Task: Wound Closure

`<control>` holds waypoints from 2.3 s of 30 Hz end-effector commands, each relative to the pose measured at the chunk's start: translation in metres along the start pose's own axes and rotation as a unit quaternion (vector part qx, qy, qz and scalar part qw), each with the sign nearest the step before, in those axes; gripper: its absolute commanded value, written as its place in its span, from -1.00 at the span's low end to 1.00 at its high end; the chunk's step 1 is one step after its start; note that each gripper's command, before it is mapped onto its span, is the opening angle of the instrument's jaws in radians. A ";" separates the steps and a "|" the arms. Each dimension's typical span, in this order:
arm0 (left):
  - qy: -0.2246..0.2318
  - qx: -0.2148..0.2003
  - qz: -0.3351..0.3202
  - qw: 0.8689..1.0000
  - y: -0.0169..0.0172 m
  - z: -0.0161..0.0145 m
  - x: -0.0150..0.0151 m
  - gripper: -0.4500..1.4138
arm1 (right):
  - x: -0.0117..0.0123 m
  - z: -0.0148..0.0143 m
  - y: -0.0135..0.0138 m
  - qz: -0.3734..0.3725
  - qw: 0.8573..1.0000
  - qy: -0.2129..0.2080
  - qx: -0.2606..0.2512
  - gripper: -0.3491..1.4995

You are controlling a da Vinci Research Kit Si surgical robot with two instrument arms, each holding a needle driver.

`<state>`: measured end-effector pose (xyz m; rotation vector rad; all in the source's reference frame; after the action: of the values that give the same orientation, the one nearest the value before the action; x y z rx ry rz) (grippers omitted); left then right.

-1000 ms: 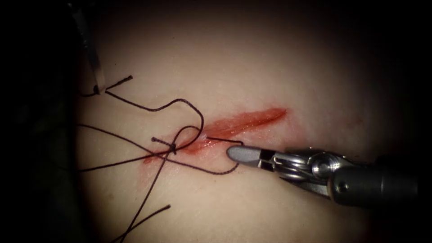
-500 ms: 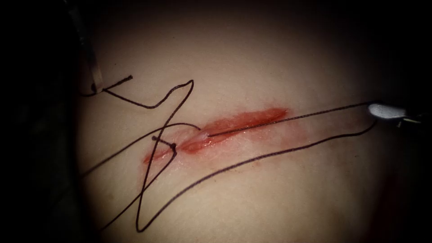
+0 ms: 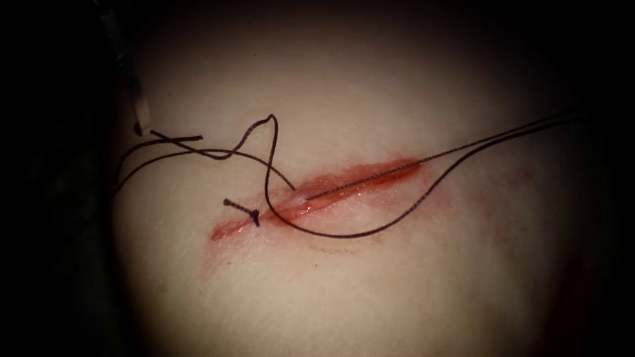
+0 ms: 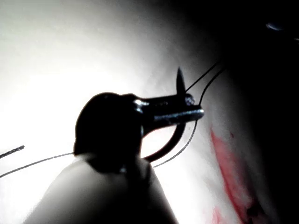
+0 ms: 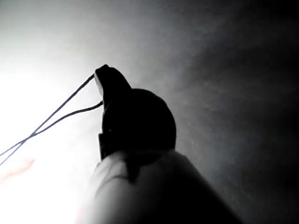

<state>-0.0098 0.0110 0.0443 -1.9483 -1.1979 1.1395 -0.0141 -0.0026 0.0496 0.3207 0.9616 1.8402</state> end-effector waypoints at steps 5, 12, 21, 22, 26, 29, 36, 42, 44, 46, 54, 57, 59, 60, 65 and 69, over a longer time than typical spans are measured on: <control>0.000 0.000 0.000 1.000 -0.0006 0.0002 -0.0003 -1.00 | 0.0015 -0.0006 0.0012 -0.015 0.999 0.020 -0.024 -1.00; 0.000 0.000 0.000 1.000 -0.0006 0.0002 -0.0004 -1.00 | 0.0046 -0.0030 0.0026 -0.038 0.997 0.045 -0.058 -1.00; 0.000 0.001 0.001 1.000 -0.0006 0.0004 -0.0007 -1.00 | 0.0042 -0.0035 0.0016 -0.145 0.986 0.015 -0.078 0.44; 0.000 0.001 0.002 1.000 -0.0005 0.0004 -0.0008 -1.00 | 0.0037 -0.0034 0.0011 -0.151 0.986 0.005 -0.064 0.53; -0.014 -0.017 -0.033 0.999 0.0000 0.0013 -0.0018 -1.00 | 0.0012 -0.0037 -0.0023 -0.166 0.986 -0.029 -0.012 0.64; -0.028 -0.024 -0.066 0.997 0.0003 0.0024 -0.0031 -1.00 | -0.0004 -0.0038 -0.0056 -0.180 0.981 -0.067 0.021 0.58; -0.068 -0.042 -0.124 0.989 0.0015 0.0047 -0.0055 -1.00 | -0.0062 -0.0005 -0.0128 -0.200 0.967 -0.116 0.107 -0.31; -0.098 -0.057 -0.145 0.983 0.0030 0.0062 -0.0070 -1.00 | -0.0209 0.0095 -0.0169 -0.260 0.935 -0.171 0.167 -0.49; -0.101 -0.058 -0.146 0.982 0.0032 0.0063 -0.0070 -1.00 | -0.0231 0.0113 -0.0169 -0.277 0.929 -0.175 0.172 -0.58; -0.102 -0.058 -0.148 0.982 0.0031 0.0064 -0.0067 -1.00 | -0.0254 0.0133 -0.0169 -0.292 0.927 -0.166 0.168 -0.69; -0.070 -0.045 -0.114 0.990 0.0015 0.0050 -0.0051 -1.00 | -0.0312 0.0158 -0.0188 -0.311 0.922 -0.163 0.163 -0.62; -0.052 -0.039 -0.084 0.994 0.0007 0.0044 -0.0045 -1.00 | -0.0329 0.0155 -0.0206 -0.314 0.919 -0.170 0.170 -0.22; -0.047 -0.029 -0.071 0.996 0.0001 0.0036 -0.0040 -1.00 | -0.0340 0.0146 -0.0227 -0.314 0.916 -0.179 0.175 -0.22; -0.047 -0.025 -0.067 0.996 0.0000 0.0033 -0.0038 -1.00 | -0.0342 0.0143 -0.0233 -0.314 0.915 -0.181 0.178 -0.31; -0.042 -0.011 -0.061 0.997 -0.0003 0.0027 -0.0034 -1.00 | -0.0354 0.0135 -0.0260 -0.312 0.911 -0.187 0.193 -0.53; -0.041 -0.009 -0.060 0.997 -0.0003 0.0029 -0.0035 -1.00 | -0.0367 0.0146 -0.0259 -0.317 0.910 -0.181 0.196 -0.46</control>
<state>-0.0128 0.0081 0.0439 -1.8309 -1.3523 1.1594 0.0279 -0.0222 0.0467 0.5037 1.0115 0.9467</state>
